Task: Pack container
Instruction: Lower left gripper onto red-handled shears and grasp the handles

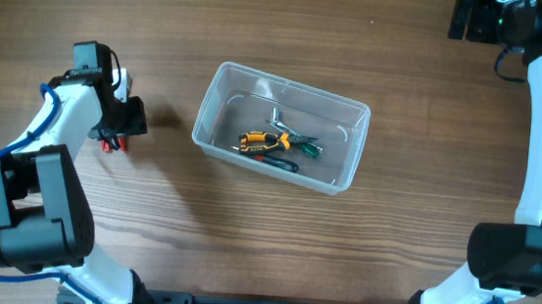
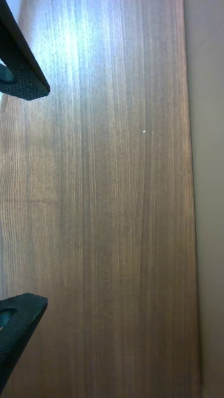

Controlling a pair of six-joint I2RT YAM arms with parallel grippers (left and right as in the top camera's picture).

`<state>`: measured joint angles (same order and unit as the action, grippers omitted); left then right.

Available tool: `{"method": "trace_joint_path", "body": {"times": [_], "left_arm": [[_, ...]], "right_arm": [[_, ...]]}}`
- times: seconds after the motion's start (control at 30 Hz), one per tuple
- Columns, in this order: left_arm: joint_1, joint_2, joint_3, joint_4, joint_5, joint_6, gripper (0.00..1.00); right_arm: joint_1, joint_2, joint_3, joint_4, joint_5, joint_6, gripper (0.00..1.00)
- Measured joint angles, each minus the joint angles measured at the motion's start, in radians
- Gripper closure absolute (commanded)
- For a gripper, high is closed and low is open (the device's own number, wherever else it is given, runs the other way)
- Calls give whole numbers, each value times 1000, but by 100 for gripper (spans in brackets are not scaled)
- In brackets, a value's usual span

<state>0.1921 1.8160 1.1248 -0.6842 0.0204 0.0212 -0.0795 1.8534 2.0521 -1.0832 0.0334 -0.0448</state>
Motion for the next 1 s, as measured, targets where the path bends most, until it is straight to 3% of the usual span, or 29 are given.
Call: {"method": "trace_joint_path", "body": {"times": [0.27,0.47,0.53,0.6,0.63,1.0], "left_arm": [[0,11,0,42,-57,0,53],[1,80,6,66,-68,-6,46],[3,86,13,64,-74,-7,60],[4,87,14,64,-70,-10,90],[3,88,16,66,-67,-9,95],[0,107,58,15,-92,-5,96]], "right_arm": [[0,0,0,0,0,0,0],[0,0,0,0,0,0,0],[0,0,0,0,0,0,0],[0,0,0,0,0,0,0],[0,0,0,0,0,0,0],[0,0,0,0,0,0,0]]}}
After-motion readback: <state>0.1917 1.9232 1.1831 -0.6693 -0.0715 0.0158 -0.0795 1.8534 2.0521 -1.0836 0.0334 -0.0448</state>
